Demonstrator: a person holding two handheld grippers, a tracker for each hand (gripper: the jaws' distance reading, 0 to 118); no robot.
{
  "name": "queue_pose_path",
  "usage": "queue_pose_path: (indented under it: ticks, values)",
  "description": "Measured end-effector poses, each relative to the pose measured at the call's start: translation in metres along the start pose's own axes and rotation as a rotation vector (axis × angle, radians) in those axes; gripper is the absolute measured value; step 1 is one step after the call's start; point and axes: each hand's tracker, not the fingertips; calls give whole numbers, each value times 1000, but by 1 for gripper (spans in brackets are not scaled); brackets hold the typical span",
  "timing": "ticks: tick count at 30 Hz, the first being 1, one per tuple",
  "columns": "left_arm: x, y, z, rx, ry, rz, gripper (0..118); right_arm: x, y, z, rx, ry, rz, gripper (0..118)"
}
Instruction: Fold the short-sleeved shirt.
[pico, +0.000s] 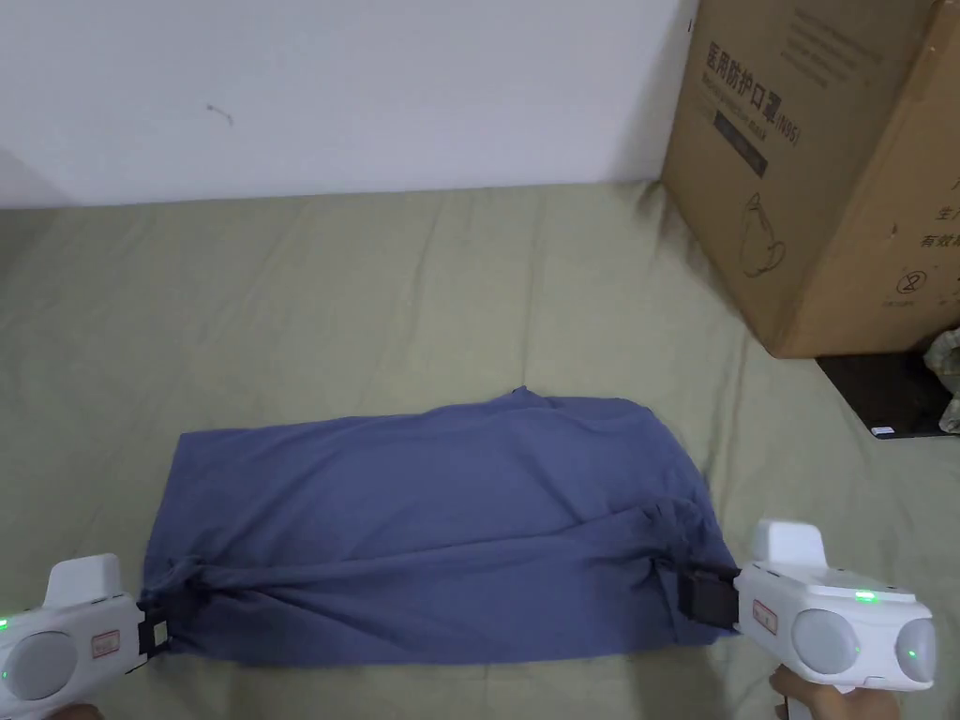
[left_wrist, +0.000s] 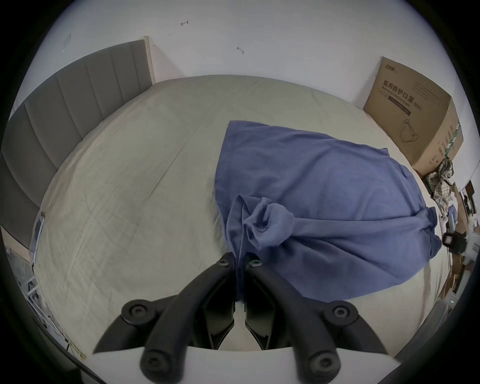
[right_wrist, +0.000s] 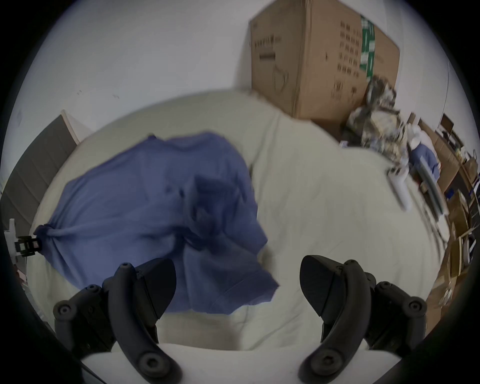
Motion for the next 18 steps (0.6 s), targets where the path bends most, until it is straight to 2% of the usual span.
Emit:
queue_pose_path:
  ticks: [2,3,4,6,11,18]
  values:
    - [4,-2,7,3,-1,-9,3,-1,-4,-20,-52,16,-20,93]
    - [4,-3,7,2,-1,-8,3,-1,-6,-29,-74,28,-42,80]
    - [3,-3,7,-2,-3,-5,3,-3,-8,-36,-99,31,-47,58]
    - [0,-5,3,-6,0,0,3,-4,-11,-37,-82,71,-67,5]
    - [-10,-7,18,4,-18,39,3,0,-10,-4,1,66,-60,5]
    - [-30,-23,61,26,-48,46,3,24,-28,61,69,90,-65,5]
